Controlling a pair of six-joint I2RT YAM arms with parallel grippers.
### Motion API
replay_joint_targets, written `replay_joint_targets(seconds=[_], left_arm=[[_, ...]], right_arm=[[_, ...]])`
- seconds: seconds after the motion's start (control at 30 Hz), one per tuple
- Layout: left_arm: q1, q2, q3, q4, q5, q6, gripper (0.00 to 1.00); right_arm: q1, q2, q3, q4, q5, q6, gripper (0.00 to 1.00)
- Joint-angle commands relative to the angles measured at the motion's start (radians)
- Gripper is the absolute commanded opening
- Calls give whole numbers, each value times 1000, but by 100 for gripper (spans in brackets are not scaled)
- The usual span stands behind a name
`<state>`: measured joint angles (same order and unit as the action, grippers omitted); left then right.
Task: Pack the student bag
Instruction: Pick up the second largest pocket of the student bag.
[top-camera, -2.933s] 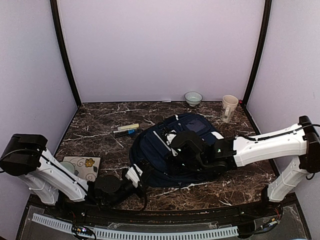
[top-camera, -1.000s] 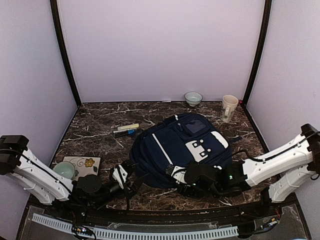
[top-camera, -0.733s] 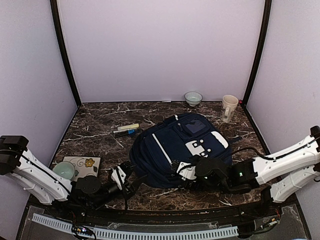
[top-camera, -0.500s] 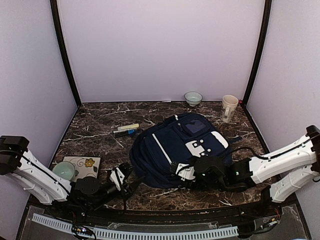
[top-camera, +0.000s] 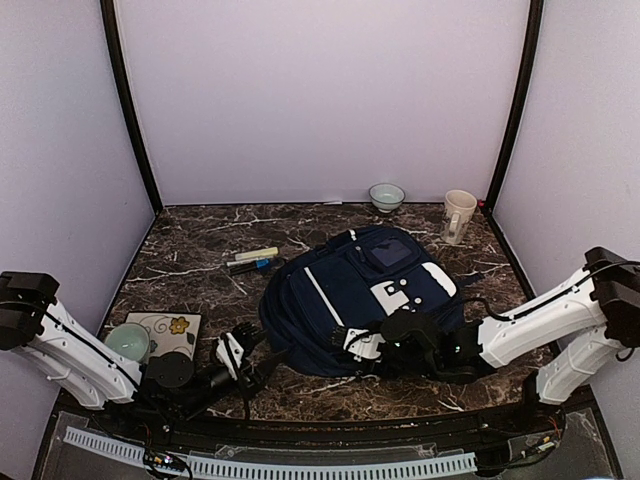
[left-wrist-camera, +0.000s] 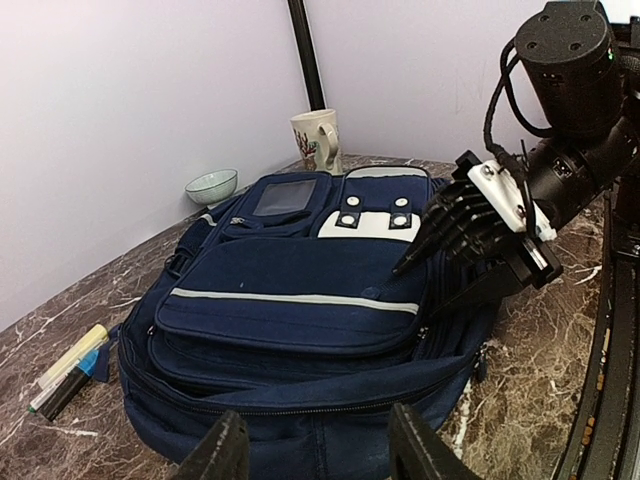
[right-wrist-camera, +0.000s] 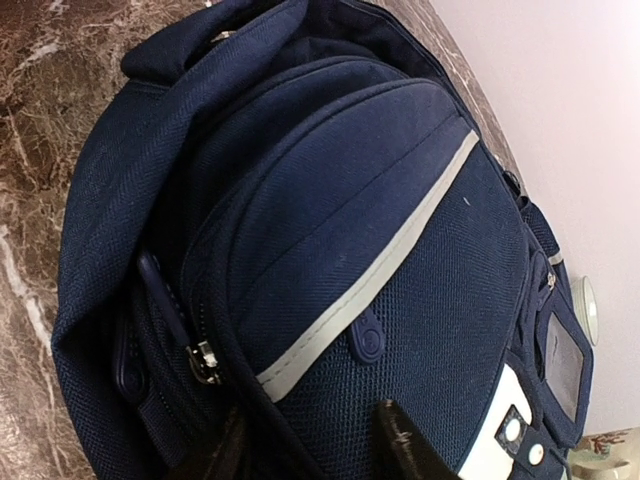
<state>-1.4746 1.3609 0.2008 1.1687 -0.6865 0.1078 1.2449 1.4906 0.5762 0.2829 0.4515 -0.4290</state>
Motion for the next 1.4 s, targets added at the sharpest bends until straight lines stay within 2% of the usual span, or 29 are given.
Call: replay_joint_targets(seconds=[0.0, 0.1, 0.17, 0.23, 0.27, 0.4, 0.47, 0.53, 0.6, 0.63, 0.77, 1.03, 1.2, 1.37], left_arm=[[6, 3, -13, 33, 12, -3, 49], [7, 6, -5, 23, 14, -1, 49], [9, 6, -1, 17, 19, 1, 49], [10, 6, 11, 1, 37, 6, 48], [10, 6, 21, -17, 50, 9, 48], [10, 20, 97, -113, 47, 32, 48], [19, 15, 124, -139, 34, 45, 53], [60, -12, 153, -225, 124, 7, 57], [116, -22, 192, -325, 249, -38, 57], [130, -12, 204, -337, 261, -40, 57], [150, 57, 242, -341, 299, -38, 56], [151, 157, 317, -395, 368, -64, 57], [150, 187, 313, -366, 375, -72, 57], [134, 236, 336, -351, 333, -55, 51]], right_arm=[[-13, 18, -31, 123, -39, 5, 37], [-14, 28, -42, 151, -63, 7, 33], [-14, 39, -38, 155, -72, 4, 21], [-14, 47, -19, 128, -78, 4, 4], [-13, 48, -6, 111, -82, 10, 0], [-12, 13, 12, 86, -127, 40, 0], [-13, -14, 7, 89, -153, 59, 0], [-12, -38, -3, 101, -168, 80, 0], [-12, -53, -3, 100, -169, 106, 0], [-12, -57, 4, 95, -163, 125, 0], [-12, -49, 61, 1, -144, 221, 0], [-12, -35, 95, -51, -173, 312, 0], [-12, -33, 109, -76, -186, 333, 0], [-13, -37, 123, -101, -196, 347, 0]])
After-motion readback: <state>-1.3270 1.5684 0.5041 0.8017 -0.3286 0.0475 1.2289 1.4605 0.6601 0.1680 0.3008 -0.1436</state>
